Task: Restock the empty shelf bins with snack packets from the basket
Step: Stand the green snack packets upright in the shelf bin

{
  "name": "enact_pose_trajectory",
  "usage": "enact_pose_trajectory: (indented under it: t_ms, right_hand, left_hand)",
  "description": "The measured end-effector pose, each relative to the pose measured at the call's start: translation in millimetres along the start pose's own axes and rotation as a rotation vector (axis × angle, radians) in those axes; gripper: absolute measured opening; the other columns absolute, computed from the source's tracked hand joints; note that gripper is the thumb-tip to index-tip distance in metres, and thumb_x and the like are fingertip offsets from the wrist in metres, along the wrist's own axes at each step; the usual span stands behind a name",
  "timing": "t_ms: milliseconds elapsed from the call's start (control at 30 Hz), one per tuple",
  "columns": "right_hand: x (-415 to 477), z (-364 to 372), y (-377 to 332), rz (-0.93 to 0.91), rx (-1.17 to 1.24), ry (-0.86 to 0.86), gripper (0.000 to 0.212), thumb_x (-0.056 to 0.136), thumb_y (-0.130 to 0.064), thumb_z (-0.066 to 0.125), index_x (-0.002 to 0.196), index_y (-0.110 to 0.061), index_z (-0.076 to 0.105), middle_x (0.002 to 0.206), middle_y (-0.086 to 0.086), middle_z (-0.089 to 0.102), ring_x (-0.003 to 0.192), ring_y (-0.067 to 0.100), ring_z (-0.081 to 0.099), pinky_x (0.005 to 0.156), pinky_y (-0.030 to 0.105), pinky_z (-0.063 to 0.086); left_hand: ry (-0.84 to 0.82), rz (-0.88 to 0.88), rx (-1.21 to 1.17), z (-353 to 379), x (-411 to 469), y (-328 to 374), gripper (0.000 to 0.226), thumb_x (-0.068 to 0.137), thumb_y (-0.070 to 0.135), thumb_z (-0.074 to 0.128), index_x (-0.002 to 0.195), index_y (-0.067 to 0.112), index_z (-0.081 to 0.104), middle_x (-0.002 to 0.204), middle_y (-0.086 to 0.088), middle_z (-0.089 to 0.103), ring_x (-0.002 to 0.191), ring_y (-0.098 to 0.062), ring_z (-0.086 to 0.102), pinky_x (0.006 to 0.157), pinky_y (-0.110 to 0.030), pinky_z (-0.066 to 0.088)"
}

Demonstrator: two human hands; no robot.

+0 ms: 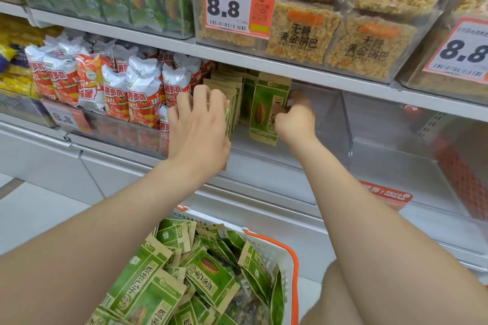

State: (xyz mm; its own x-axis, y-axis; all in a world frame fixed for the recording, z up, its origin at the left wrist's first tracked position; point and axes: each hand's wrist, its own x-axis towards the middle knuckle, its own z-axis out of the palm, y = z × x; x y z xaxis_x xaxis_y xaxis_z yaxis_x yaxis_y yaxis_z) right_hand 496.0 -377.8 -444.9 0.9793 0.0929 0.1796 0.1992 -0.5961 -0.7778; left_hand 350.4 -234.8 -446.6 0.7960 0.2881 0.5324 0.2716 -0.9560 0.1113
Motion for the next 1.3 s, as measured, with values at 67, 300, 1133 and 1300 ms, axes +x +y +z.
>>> enact_pose_trajectory:
  t_ms: [67,300,1133,1300]
  right_hand:
    - [12,11,1,-0.021,-0.094,-0.002,0.028,0.095,-0.015,0.064,0.122,-0.013,0.058,0.114,0.011,0.064,0.109,0.032,0.059,0.088,0.043,0.057]
    - [37,35,-4,0.118,-0.068,0.08,0.013,0.093,-0.021,0.072,0.105,-0.018,0.074,0.106,0.006,0.076,0.105,0.027,0.071,0.089,0.033,0.059]
    - [-52,-13,-18,-0.243,-0.081,-0.193,0.022,0.091,-0.016,0.055,0.088,-0.023,0.075,0.091,-0.005,0.074,0.091,0.013,0.066,0.07,0.021,0.051]
    - [-106,-31,-25,-0.481,-0.259,-0.393,0.022,0.087,-0.019,0.056,0.076,-0.02,0.074,0.068,-0.007,0.069,0.077,0.014,0.065,0.074,0.03,0.053]
  left_hand:
    - [0.0,0.009,0.009,4,0,-2,0.065,0.07,0.023,0.084,0.122,0.02,0.046,0.128,-0.006,0.044,0.111,-0.034,0.044,0.084,-0.043,0.036]
    - [0.022,0.055,0.013,12,1,-5,0.062,0.07,0.021,0.081,0.121,0.019,0.046,0.126,-0.006,0.045,0.106,-0.032,0.044,0.08,-0.038,0.027]
    - [-0.202,0.146,-0.239,-15,-20,-8,0.018,0.085,0.034,0.068,0.086,0.027,0.052,0.089,0.006,0.06,0.089,-0.026,0.058,0.067,-0.038,0.045]
    - [-0.63,0.252,-0.099,-12,-43,-11,0.021,0.089,0.05,0.061,0.094,0.03,0.056,0.09,0.004,0.062,0.086,-0.026,0.063,0.075,-0.043,0.059]
